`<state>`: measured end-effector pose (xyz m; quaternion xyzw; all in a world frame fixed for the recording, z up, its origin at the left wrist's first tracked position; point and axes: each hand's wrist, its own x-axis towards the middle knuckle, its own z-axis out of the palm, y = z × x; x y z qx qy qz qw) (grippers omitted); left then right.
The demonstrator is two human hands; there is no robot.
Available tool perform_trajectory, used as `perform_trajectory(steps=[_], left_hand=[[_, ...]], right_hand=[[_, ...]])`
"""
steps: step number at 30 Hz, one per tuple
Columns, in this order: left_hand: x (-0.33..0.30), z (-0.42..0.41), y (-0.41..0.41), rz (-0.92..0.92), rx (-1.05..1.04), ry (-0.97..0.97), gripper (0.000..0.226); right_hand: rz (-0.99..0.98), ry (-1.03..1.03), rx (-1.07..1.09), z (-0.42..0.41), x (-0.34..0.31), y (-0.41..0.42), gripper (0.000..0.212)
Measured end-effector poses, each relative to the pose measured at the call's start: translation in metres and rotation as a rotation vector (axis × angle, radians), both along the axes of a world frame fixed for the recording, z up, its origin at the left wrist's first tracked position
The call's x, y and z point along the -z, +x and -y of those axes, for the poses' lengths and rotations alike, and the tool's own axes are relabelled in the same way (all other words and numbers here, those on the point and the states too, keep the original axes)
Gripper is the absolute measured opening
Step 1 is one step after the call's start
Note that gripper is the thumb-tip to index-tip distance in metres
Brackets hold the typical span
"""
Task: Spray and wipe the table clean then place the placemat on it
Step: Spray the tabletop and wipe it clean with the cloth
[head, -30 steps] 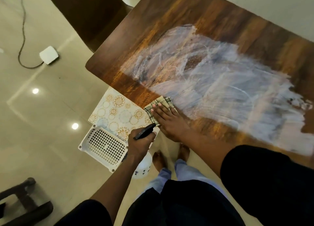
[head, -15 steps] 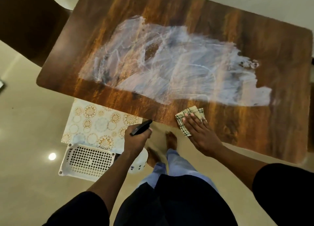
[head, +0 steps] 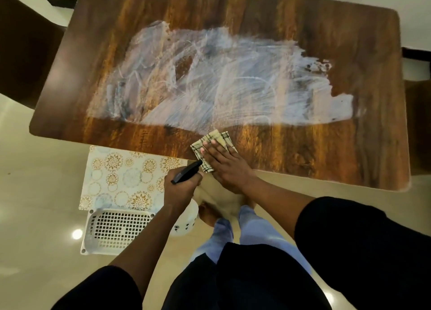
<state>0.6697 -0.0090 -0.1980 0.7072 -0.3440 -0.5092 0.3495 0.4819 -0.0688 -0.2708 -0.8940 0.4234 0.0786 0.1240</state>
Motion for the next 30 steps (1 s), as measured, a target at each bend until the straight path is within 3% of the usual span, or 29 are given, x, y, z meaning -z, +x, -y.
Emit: perform_trajectory(steps=[4, 12, 14, 18, 24, 30], left_hand=[[0.002, 0.003, -0.02, 0.031, 0.069, 0.03, 0.018], [-0.002, 0.023, -0.087, -0.021, 0.153, 0.062, 0.018], [-0.001, 0.029, -0.101, -0.01, 0.187, 0.038, 0.027], [-0.003, 0.039, -0.129, -0.031, 0.146, 0.059, 0.01], [-0.013, 0.053, -0.161, -0.005, 0.143, 0.031, 0.014], [-0.017, 0.063, -0.179, 0.02, 0.076, 0.027, 0.028]], right_hand=[[0.036, -0.001, 0.047, -0.017, -0.002, -0.057, 0.07], [0.032, 0.062, 0.464, -0.068, -0.009, -0.191, 0.069], [0.03, 0.093, 0.601, -0.073, -0.009, -0.219, 0.069], [0.021, 0.135, 0.788, -0.057, -0.013, -0.258, 0.071], [0.024, 0.146, 0.771, -0.015, -0.011, -0.232, 0.073], [0.102, 0.185, 0.36, 0.015, -0.005, -0.159, 0.072]])
